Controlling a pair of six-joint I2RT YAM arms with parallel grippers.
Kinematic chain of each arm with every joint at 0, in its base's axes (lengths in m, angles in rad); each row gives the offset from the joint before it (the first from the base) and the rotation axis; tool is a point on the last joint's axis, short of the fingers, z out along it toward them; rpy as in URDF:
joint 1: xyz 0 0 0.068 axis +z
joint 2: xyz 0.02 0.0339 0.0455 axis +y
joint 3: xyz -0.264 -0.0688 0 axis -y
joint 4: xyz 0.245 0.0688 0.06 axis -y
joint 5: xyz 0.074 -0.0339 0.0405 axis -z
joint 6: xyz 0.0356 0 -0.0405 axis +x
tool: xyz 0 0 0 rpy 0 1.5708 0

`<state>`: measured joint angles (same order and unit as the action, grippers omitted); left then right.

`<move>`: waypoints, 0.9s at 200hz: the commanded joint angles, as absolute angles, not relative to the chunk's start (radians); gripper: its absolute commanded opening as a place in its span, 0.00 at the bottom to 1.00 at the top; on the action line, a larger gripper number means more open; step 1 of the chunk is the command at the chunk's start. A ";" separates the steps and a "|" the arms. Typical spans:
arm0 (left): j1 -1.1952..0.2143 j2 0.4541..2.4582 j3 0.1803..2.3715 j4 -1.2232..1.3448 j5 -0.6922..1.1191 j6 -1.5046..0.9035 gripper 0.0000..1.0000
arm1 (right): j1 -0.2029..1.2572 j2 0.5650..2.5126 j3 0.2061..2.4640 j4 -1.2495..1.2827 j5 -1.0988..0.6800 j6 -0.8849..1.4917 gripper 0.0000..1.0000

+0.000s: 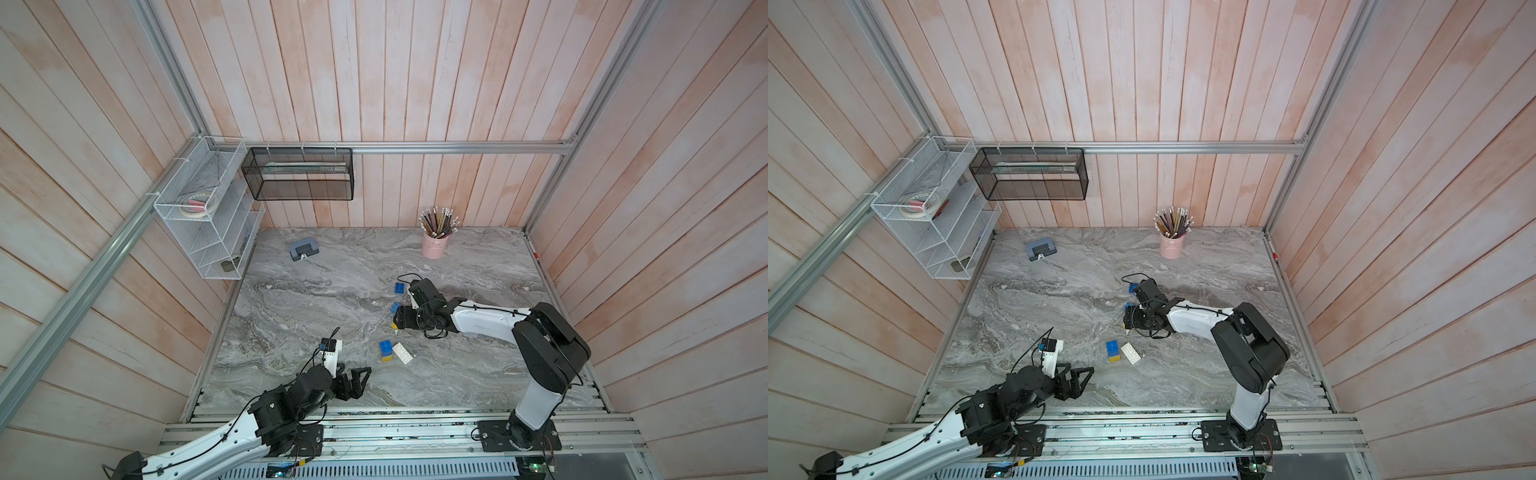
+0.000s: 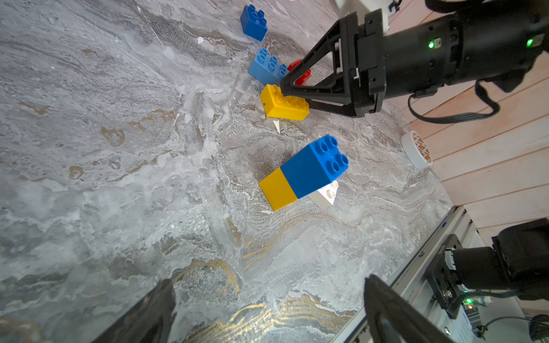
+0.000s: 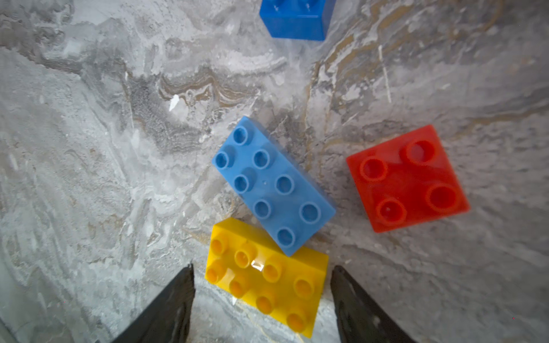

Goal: Assemble a spoon with lego
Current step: Pick up the lego brick from the center of the board.

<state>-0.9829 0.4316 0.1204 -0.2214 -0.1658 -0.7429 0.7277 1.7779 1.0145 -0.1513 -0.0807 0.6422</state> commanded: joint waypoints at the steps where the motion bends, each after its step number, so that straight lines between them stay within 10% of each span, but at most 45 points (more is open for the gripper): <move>1: -0.986 0.430 0.141 -0.227 -0.179 -0.718 1.00 | 0.761 1.809 1.073 -0.251 0.005 0.605 0.74; 180: -0.986 0.417 0.139 -0.223 -0.163 -0.709 1.00 | 0.852 1.936 1.186 -0.348 0.151 0.622 0.72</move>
<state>-0.9829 0.4294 0.1204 -0.2214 -0.1646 -0.7254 0.8421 1.9038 1.1782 -0.2939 0.1192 0.6121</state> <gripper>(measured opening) 0.998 0.743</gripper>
